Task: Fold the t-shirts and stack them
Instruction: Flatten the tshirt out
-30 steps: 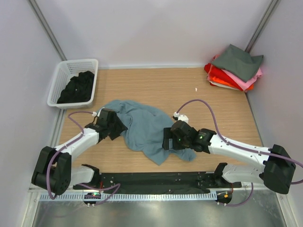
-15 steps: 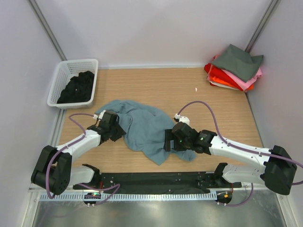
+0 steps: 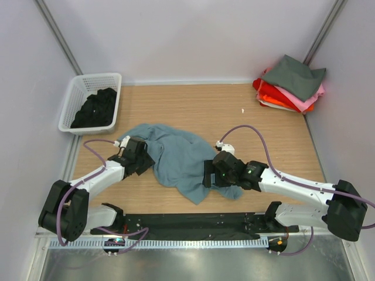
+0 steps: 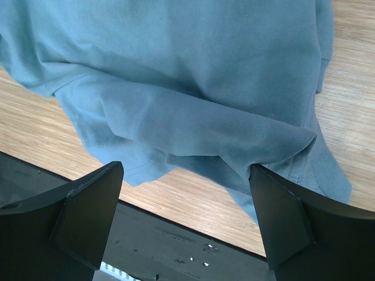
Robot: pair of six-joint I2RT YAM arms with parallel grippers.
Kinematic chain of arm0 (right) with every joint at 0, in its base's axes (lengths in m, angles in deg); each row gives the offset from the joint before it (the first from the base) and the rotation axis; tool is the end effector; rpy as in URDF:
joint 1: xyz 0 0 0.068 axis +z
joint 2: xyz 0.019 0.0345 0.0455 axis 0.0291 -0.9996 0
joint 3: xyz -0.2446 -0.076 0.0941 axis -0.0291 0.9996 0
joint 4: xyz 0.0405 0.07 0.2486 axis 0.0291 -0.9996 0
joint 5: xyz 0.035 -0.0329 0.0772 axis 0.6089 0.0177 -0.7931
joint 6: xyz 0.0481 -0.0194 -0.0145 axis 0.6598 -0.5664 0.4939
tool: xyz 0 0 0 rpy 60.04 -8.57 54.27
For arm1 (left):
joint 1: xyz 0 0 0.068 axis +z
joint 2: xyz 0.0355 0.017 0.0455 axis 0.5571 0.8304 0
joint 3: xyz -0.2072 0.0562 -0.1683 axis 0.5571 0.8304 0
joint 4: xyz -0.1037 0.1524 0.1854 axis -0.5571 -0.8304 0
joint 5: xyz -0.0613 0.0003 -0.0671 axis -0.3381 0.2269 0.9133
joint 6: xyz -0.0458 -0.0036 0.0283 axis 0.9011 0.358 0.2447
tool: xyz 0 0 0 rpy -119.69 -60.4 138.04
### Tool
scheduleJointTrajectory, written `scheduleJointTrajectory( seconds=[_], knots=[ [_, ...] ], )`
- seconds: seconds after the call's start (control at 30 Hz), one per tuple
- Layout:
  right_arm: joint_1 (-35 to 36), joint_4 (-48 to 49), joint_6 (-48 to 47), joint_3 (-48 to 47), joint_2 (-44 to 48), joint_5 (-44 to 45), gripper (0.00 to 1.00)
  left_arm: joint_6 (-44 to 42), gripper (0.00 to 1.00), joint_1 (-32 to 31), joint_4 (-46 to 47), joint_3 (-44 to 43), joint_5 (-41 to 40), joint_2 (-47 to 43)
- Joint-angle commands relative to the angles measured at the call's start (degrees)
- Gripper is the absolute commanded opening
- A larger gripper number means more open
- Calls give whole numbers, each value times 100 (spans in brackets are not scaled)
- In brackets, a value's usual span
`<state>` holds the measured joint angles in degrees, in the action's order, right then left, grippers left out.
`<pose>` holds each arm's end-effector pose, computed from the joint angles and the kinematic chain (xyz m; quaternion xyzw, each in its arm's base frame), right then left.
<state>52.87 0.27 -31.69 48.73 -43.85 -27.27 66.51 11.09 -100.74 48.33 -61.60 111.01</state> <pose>0.1300 0.1734 0.2094 -0.0650 0.9485 0.1821 0.2507 0.2069 -0.0811 0.1599 -0.3239 0.8973 -0.1388 0.2657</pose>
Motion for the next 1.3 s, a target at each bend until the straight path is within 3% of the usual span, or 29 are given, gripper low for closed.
scheduleJointTrajectory(
  seconds=[0.0, 0.23, 0.47, 0.5, 0.63, 0.83, 1.1, 1.27],
  knots=[
    [21, 131, 77, -35, -4, 6, 94, 0, 47, -18, 204, 7, -263, -29],
    [21, 184, 60, -17, -92, -38, 94, 0, 30, -18, 213, -11, -298, 32],
    [21, 254, 68, 44, -145, -47, 94, -9, 28, -18, 239, -2, -289, 41],
    [21, 271, 68, 53, -154, -47, 94, -9, 26, -18, 230, -11, -272, 50],
    [21, 280, 86, 44, -163, -82, 94, -53, 0, -26, 221, -90, -219, 155],
    [223, 26, 235, 9, 92, 67, 93, -35, 0, -26, 248, 41, -263, -55],
    [1918, -159, 1349, -236, -408, 848, 93, -35, 0, -26, 371, 182, -245, -249],
    [2332, -405, 1817, -351, -953, 1157, 93, -44, 0, -18, 406, 235, -236, -346]
  ],
)
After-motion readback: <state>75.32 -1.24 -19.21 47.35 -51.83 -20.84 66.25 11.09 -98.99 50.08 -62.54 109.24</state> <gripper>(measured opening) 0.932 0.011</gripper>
